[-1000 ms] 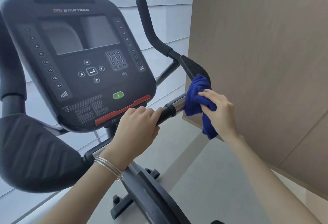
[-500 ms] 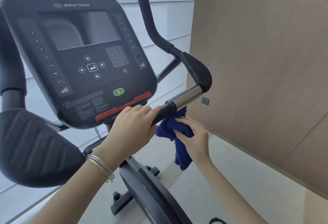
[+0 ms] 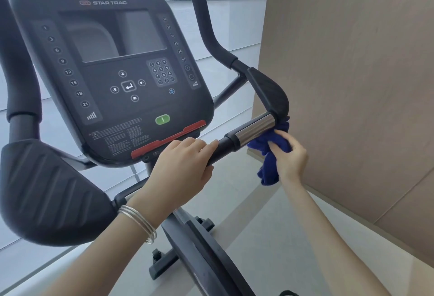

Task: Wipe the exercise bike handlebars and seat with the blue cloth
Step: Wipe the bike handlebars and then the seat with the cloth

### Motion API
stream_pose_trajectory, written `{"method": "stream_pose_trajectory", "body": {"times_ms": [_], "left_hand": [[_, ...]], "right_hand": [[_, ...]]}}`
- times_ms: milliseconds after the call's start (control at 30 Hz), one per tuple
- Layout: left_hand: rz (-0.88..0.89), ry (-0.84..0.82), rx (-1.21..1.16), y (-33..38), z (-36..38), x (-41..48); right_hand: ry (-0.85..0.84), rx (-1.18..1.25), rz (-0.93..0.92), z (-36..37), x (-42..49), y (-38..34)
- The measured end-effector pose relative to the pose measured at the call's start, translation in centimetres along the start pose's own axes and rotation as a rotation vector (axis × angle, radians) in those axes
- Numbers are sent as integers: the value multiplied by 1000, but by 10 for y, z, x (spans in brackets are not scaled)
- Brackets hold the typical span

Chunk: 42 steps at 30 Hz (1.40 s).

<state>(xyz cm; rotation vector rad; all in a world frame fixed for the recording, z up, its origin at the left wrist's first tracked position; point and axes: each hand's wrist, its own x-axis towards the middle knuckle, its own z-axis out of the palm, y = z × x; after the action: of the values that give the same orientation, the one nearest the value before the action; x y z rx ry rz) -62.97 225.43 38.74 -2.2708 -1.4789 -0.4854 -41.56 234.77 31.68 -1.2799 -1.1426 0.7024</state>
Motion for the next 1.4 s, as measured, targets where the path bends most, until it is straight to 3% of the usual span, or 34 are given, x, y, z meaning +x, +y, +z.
{"method": "stream_pose_trajectory", "body": {"times_ms": [133, 200, 400, 533, 667, 767, 933, 1033, 1267, 1400], "left_hand": [[-6, -1, 24, 1, 0, 2], [-1, -1, 29, 0, -1, 3], [23, -18, 22, -5, -2, 0], [11, -39, 25, -4, -1, 0], [11, -70, 15, -5, -1, 0], [2, -102, 19, -6, -3, -2], [-16, -93, 8, -8, -9, -7], [-50, -85, -2, -11, -12, -12], [-37, -145, 7, -7, -13, -18], [15, -112, 2, -11, -20, -31]], "right_hand": [[-252, 40, -49, 9, -36, -6], [-297, 46, -39, 13, -48, -6], [-83, 142, -40, -11, -45, -19], [11, 92, -200, -23, -28, -55], [-299, -237, -472, -7, -8, -92], [-492, -473, -563, 18, 0, -93], [-413, -590, -404, 3, 47, -96], [-461, -679, -420, 7, 52, -98], [-620, -632, -386, 2, 17, -111], [-515, -816, -319, 22, 37, -119]]}}
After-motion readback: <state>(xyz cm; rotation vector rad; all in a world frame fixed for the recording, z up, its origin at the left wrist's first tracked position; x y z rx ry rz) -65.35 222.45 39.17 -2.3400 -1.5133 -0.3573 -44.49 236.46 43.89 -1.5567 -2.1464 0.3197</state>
